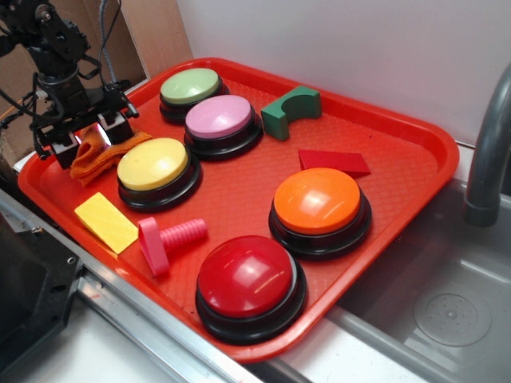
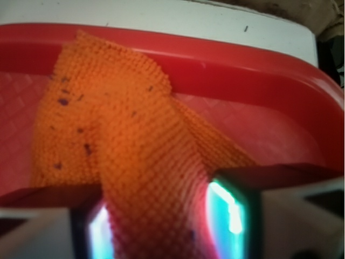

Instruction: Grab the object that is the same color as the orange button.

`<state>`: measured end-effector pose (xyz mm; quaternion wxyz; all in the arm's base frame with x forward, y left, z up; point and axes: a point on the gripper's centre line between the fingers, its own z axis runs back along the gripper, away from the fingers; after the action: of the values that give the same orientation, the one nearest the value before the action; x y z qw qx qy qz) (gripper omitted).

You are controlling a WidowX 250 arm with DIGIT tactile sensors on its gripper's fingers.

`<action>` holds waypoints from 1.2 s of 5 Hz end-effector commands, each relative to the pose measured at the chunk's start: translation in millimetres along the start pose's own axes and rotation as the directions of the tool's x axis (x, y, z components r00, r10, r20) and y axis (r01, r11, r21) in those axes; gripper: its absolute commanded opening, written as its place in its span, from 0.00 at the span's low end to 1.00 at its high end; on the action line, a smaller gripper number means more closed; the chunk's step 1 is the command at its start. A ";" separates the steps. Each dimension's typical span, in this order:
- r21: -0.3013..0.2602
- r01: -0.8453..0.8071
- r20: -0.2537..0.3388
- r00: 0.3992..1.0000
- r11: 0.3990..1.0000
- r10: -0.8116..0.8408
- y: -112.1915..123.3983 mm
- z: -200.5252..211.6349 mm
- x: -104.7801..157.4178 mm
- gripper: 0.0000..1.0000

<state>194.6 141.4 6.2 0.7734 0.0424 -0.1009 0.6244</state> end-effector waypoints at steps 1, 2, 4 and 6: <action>-0.012 0.312 -0.085 0.946 0.950 -0.312 -11.4 36.1 -1.2 0.00; -0.039 0.502 -0.088 0.859 0.864 -0.504 -19.6 74.7 -14.7 0.00; -0.239 0.779 -0.065 0.583 0.580 -0.810 -31.7 144.9 -59.3 0.00; -0.295 0.867 0.014 0.424 0.401 -0.906 -29.9 183.6 -105.2 0.00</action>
<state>188.9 -14.8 149.7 0.9916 -0.0561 -0.0568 0.1018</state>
